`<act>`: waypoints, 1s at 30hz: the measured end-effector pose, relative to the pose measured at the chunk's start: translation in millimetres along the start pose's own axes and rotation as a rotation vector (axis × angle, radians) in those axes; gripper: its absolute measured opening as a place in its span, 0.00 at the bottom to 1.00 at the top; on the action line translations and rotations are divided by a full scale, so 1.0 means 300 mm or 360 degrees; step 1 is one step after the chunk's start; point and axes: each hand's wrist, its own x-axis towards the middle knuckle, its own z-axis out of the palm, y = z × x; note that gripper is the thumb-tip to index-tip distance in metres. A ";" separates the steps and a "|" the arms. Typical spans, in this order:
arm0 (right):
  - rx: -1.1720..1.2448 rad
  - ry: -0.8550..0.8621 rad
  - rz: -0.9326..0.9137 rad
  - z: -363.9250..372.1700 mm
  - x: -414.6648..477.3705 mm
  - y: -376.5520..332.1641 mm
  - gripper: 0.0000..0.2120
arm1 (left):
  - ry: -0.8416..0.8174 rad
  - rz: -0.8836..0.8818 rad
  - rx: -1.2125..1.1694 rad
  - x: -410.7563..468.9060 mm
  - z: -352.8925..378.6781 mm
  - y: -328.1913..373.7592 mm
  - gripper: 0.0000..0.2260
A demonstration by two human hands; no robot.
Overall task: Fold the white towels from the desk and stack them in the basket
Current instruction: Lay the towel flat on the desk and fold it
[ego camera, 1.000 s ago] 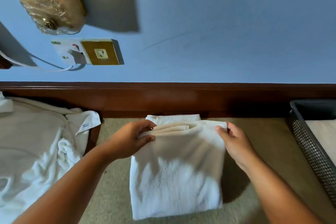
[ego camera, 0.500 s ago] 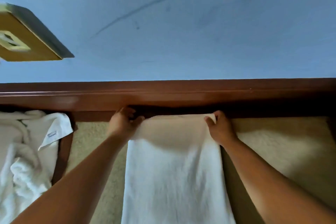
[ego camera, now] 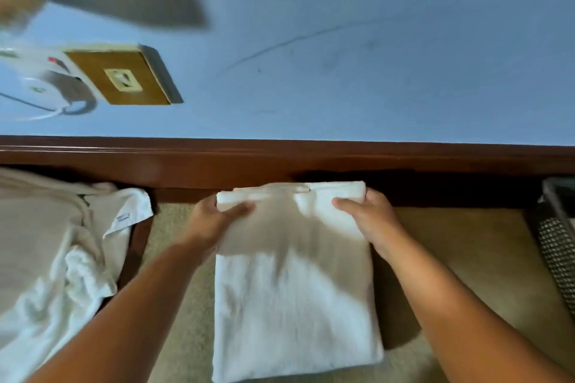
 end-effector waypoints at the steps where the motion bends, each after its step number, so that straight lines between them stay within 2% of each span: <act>1: 0.0009 0.0021 -0.0123 -0.030 -0.066 -0.043 0.08 | -0.0046 0.0137 -0.0025 -0.072 -0.016 0.045 0.17; 4: 0.0016 0.0046 -0.0558 -0.142 -0.307 -0.149 0.11 | -0.0156 0.0586 -0.0018 -0.316 -0.096 0.158 0.16; 7: -0.0163 -0.0030 -0.0961 -0.242 -0.563 -0.156 0.17 | -0.0293 0.0952 0.0069 -0.564 -0.181 0.163 0.15; 10: -0.0465 0.0046 -0.1196 -0.266 -0.732 -0.006 0.20 | -0.0220 0.1158 0.0459 -0.730 -0.249 0.024 0.15; 13: -0.0808 0.0105 -0.1306 -0.211 -0.789 0.279 0.25 | -0.0157 0.1302 0.0867 -0.800 -0.273 -0.223 0.10; 15: -0.1037 -0.0023 -0.1050 -0.169 -0.806 0.505 0.30 | -0.0195 0.1086 0.1137 -0.802 -0.289 -0.461 0.17; 17: -0.1168 -0.0236 -0.0643 -0.131 -0.836 0.710 0.28 | -0.0221 0.0637 0.1314 -0.817 -0.307 -0.695 0.21; 19: -0.1171 -0.0333 -0.0342 -0.097 -0.867 0.838 0.22 | -0.0199 0.0156 0.1176 -0.850 -0.303 -0.832 0.19; 20: -0.1128 -0.0293 -0.0237 -0.080 -0.872 0.869 0.20 | -0.0147 0.0010 0.1047 -0.861 -0.293 -0.870 0.18; 24: -0.0835 0.0022 0.0069 -0.017 -0.848 0.864 0.22 | 0.0059 -0.0259 0.0679 -0.847 -0.259 -0.912 0.20; 27: -0.0727 0.0056 0.0324 0.008 -0.836 0.832 0.22 | 0.0107 -0.0346 0.0820 -0.817 -0.226 -0.897 0.18; 30: -0.0793 0.0030 0.0444 0.028 -0.837 0.832 0.28 | 0.0133 -0.0360 0.1011 -0.790 -0.187 -0.872 0.16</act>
